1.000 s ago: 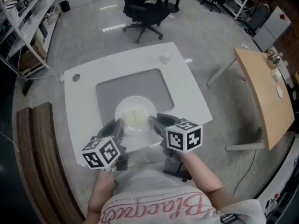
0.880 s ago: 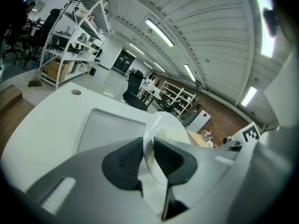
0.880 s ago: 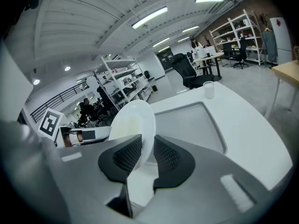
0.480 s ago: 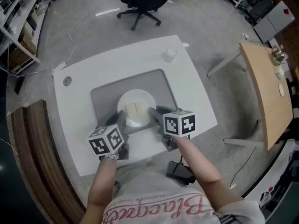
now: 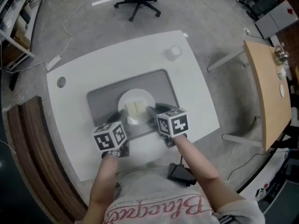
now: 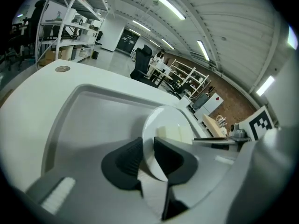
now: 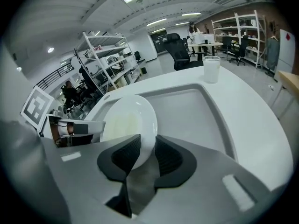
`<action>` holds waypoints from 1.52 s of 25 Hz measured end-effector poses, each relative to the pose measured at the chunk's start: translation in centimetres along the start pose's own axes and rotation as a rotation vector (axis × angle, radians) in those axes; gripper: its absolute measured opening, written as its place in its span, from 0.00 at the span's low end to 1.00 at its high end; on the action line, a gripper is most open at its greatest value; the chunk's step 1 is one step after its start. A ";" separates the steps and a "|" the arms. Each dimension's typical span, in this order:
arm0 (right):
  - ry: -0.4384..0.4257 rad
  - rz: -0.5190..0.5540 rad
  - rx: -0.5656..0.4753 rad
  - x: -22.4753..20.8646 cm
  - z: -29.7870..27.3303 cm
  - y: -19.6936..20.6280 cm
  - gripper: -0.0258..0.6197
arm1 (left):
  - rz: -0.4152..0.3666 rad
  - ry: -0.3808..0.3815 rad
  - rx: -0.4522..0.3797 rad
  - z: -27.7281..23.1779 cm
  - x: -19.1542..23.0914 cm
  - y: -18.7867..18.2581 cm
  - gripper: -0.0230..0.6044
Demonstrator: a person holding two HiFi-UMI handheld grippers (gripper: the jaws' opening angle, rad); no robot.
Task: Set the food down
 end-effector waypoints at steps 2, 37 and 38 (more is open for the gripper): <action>-0.002 0.013 0.009 0.0 -0.3 0.1 0.21 | 0.002 0.003 0.005 -0.2 0.2 0.0 0.16; -0.066 0.264 -0.410 7.6 12.4 -0.9 0.11 | -0.276 -0.021 -0.388 11.1 -4.5 -2.7 0.14; -0.072 0.272 -0.425 8.1 13.2 -0.7 0.11 | -0.289 -0.004 -0.399 11.7 -5.1 -2.5 0.14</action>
Point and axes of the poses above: the fingertips, and each gripper's own axes: z backward along the fingers, x to its left, y out of its underside, the point moved 1 cm from there along z, backward along the fingers
